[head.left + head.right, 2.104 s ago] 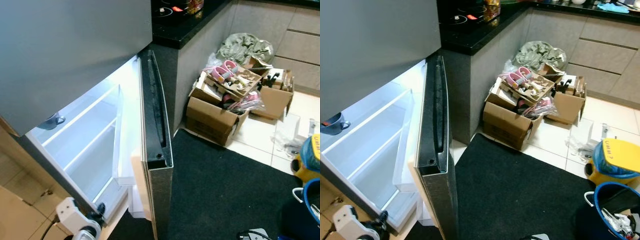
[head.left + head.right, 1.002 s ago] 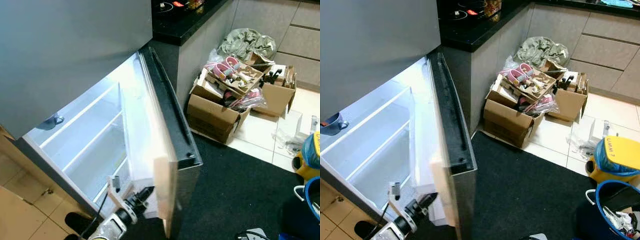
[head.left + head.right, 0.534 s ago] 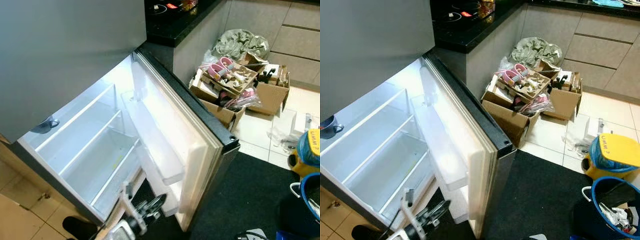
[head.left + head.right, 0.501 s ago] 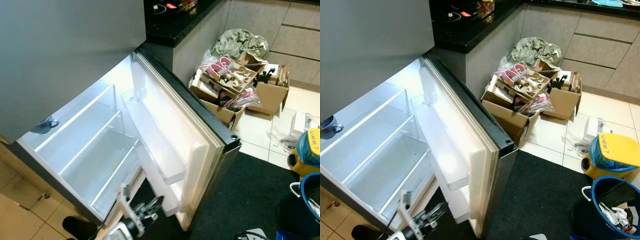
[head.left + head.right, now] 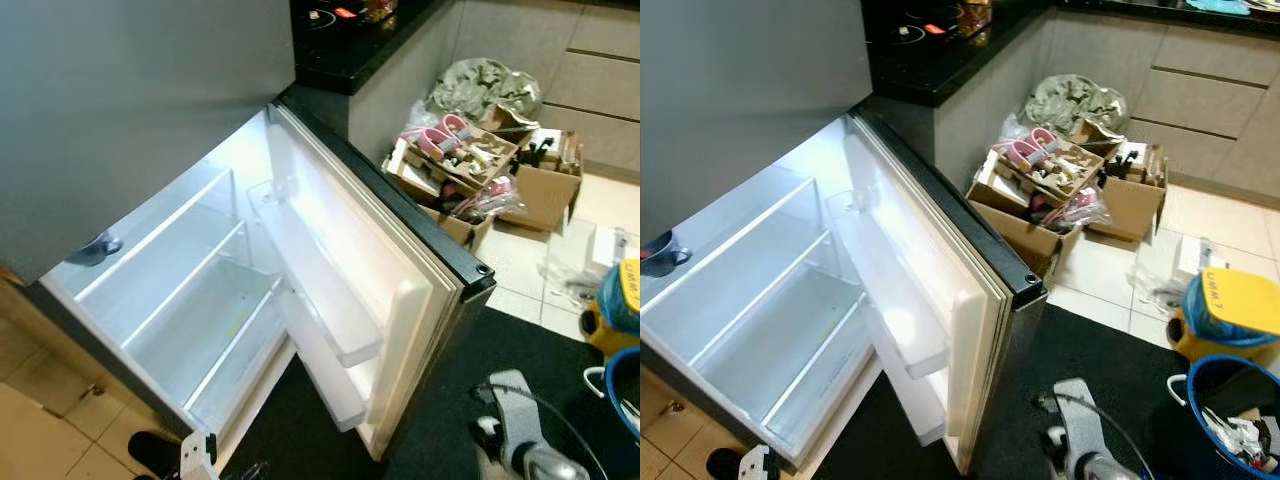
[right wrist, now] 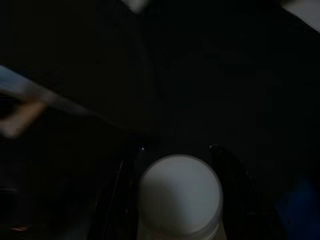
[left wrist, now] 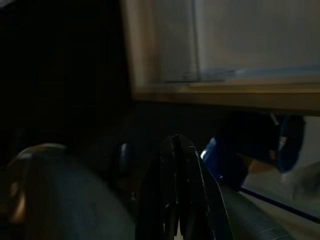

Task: Restocking fridge

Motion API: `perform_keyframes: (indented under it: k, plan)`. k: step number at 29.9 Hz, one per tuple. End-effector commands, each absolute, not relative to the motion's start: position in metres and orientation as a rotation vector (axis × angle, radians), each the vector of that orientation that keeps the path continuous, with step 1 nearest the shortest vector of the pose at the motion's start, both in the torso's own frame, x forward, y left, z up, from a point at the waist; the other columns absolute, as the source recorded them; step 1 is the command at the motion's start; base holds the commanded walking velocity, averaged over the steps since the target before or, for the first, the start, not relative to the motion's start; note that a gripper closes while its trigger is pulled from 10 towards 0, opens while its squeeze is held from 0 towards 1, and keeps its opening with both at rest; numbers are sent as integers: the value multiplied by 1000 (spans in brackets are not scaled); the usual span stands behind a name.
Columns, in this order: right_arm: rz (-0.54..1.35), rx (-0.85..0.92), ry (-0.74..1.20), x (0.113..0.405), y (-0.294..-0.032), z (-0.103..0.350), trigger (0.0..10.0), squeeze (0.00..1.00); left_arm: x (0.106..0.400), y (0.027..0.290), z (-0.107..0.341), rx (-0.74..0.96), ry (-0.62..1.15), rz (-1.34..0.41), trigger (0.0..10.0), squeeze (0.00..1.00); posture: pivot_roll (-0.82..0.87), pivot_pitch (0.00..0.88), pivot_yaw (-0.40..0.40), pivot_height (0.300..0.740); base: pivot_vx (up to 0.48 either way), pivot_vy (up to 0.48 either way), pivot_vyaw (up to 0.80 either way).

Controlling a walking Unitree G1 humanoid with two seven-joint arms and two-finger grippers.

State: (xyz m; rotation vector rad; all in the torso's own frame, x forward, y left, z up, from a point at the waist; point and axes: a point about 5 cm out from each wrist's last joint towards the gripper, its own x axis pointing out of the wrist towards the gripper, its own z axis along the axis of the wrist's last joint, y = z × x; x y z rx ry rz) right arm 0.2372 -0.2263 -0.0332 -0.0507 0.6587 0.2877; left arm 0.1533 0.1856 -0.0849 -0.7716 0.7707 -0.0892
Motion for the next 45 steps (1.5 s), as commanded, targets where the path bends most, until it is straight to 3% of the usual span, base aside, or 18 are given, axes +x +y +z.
perform_keyframes:
  k: [1, 2, 8, 15, 18, 20, 29, 39, 41, 45]
  plan:
    - [324, -14, 671, 231, -224, -37, 10000, 0, 145, 192, -88, -755, 797, -51, 10000, 0, -36, 72, 1, 740, 0, 0, 0]
    - [509, 91, 628, 238, -213, -28, 10000, 0, 136, 196, -92, -734, 826, -4, 10000, 0, -34, 73, -1, 740, 0, 0, 0]
    - [842, 182, 609, 237, -211, -12, 10000, 0, 127, 202, -95, -704, 850, 58, 10000, 0, -33, 73, -3, 740, 0, 0, 0]
    - [1021, 206, 617, 232, -213, -3, 10000, 0, 126, 204, -96, -692, 854, 65, 10000, 0, -37, 74, -1, 740, 0, 0, 0]
    - [1194, 248, 518, 239, -197, 16, 10000, 0, 129, 204, -95, -680, 854, 67, 10000, 0, -41, 75, 1, 740, 0, 0, 0]
    - [1202, 286, 448, 246, -192, 25, 10000, 0, 130, 203, -95, -677, 853, 65, 10000, 0, -41, 75, 1, 740, 0, 0, 0]
    - [1042, 328, 107, 287, -192, 70, 10000, 0, 131, 201, -95, -669, 856, 44, 10000, 0, -35, 74, 3, 740, 0, 0, 0]
    - [782, 240, 20, 311, -209, 90, 10000, 0, 128, 201, -96, -667, 864, 44, 10000, 0, -35, 76, 0, 740, 0, 0, 0]
    - [596, 168, 3, 322, -225, 98, 10000, 0, 128, 199, -96, -668, 866, 41, 10000, 0, -32, 77, -4, 740, 0, 0, 0]
    - [456, 118, -12, 328, -241, 105, 10000, 0, 127, 198, -96, -669, 868, 38, 10000, 0, -32, 76, -5, 740, 0, 0, 0]
